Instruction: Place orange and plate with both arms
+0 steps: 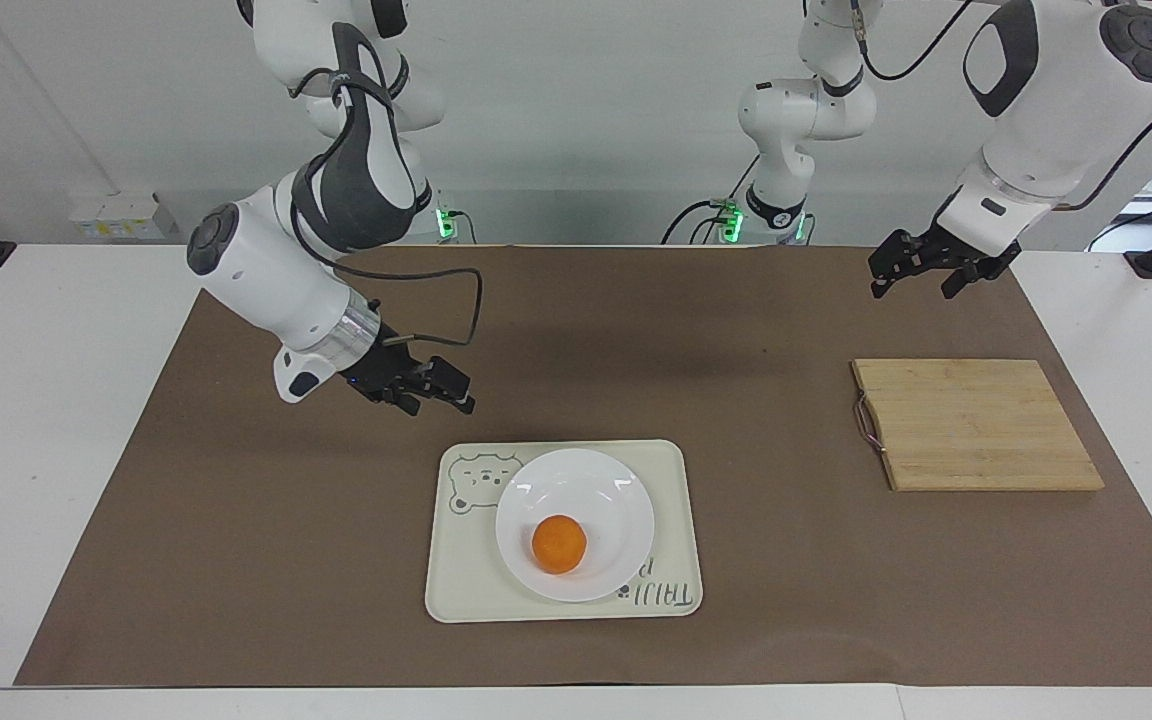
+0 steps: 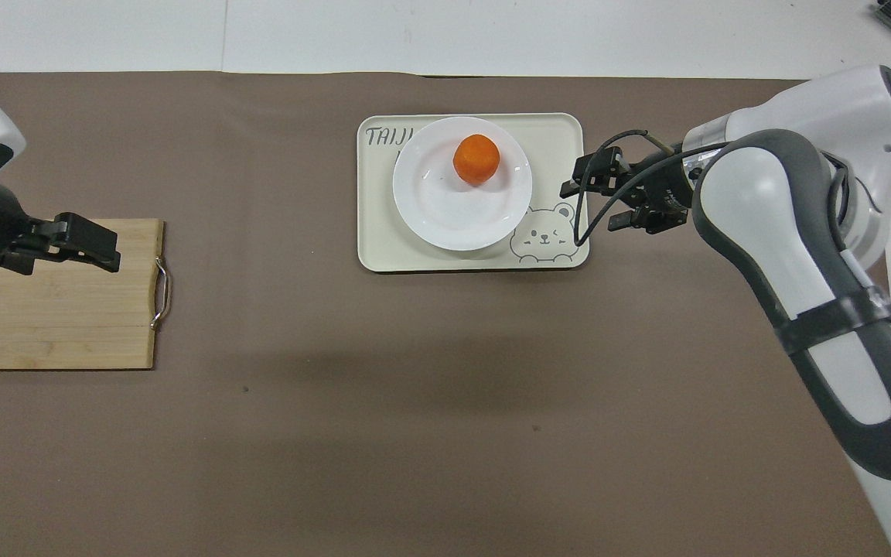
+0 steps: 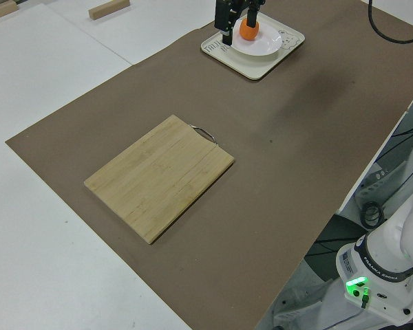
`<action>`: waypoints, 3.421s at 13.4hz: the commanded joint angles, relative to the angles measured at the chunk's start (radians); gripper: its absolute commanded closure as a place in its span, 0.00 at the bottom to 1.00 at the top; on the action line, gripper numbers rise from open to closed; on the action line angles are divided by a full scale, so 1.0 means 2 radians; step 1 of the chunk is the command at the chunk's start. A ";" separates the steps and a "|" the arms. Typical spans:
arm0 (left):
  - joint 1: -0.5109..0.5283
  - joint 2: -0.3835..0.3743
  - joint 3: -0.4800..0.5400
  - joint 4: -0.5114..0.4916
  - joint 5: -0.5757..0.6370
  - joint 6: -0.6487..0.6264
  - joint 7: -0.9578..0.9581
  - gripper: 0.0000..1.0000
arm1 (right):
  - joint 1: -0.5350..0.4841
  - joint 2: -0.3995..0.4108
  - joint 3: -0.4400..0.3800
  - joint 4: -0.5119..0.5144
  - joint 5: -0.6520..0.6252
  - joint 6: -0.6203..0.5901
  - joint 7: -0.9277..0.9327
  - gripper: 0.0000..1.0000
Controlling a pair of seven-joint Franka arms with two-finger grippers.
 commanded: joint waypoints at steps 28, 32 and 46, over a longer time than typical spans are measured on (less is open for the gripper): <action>0.005 -0.009 -0.004 -0.007 0.005 -0.004 0.002 0.00 | -0.052 -0.164 -0.003 -0.002 -0.206 -0.167 -0.081 0.00; 0.005 -0.009 -0.004 -0.007 0.005 -0.004 0.002 0.00 | -0.050 -0.164 -0.002 -0.001 -0.211 -0.169 -0.087 0.00; 0.005 -0.009 -0.004 -0.007 0.005 -0.004 0.002 0.00 | -0.093 -0.167 0.034 0.001 -0.207 -0.170 -0.142 0.00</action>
